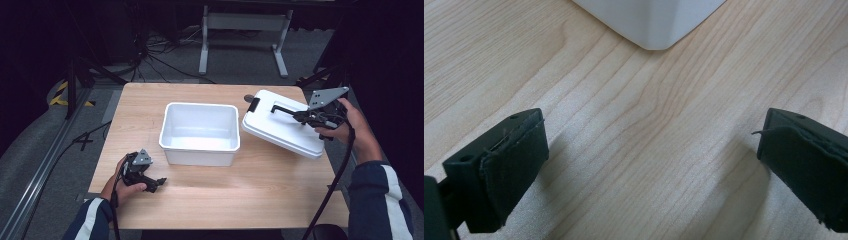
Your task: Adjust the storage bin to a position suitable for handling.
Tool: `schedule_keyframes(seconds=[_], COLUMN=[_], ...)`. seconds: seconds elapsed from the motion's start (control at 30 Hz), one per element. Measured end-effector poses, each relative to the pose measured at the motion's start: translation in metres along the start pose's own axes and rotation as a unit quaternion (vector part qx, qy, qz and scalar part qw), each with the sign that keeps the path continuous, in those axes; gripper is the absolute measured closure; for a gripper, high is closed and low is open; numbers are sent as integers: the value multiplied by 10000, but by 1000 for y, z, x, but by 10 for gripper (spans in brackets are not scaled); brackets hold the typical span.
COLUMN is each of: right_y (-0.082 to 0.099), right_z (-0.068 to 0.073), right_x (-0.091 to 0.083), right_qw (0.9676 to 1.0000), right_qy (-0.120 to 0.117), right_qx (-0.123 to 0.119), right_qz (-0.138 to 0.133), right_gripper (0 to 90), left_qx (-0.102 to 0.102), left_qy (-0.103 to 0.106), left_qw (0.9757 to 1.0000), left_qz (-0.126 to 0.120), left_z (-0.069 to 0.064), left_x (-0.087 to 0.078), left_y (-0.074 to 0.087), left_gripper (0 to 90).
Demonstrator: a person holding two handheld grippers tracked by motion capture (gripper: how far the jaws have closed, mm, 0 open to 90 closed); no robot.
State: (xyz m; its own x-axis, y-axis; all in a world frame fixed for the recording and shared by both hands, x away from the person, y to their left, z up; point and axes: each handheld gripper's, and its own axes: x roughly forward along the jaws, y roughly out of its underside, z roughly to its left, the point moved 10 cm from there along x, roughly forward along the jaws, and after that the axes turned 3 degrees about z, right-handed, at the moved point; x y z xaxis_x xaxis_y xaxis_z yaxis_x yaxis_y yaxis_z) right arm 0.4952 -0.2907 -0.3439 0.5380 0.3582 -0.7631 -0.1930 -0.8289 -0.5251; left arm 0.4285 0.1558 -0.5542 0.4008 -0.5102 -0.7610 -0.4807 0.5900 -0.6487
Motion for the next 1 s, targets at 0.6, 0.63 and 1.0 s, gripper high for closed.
schedule_keyframes(seconds=[0.6, 0.63, 1.0], right_y=[29, 30, 43], right_z=[3, 4, 8], right_x=[40, 42, 74], right_qw=[9991, 9991, 9977], right_qy=[-146, -160, -272], right_qx=[318, 335, 508], right_qz=[218, 227, 362], right_gripper=[850, 850, 849], left_qx=[2, 1, 3], left_qy=[1, 1, 1], left_qw=[10000, 10000, 10000], left_qz=[0, 3, 0], left_z=[0, 0, 0], left_x=[0, 0, 0], left_y=[0, 0, 0], left_gripper=[5, 5, 5])
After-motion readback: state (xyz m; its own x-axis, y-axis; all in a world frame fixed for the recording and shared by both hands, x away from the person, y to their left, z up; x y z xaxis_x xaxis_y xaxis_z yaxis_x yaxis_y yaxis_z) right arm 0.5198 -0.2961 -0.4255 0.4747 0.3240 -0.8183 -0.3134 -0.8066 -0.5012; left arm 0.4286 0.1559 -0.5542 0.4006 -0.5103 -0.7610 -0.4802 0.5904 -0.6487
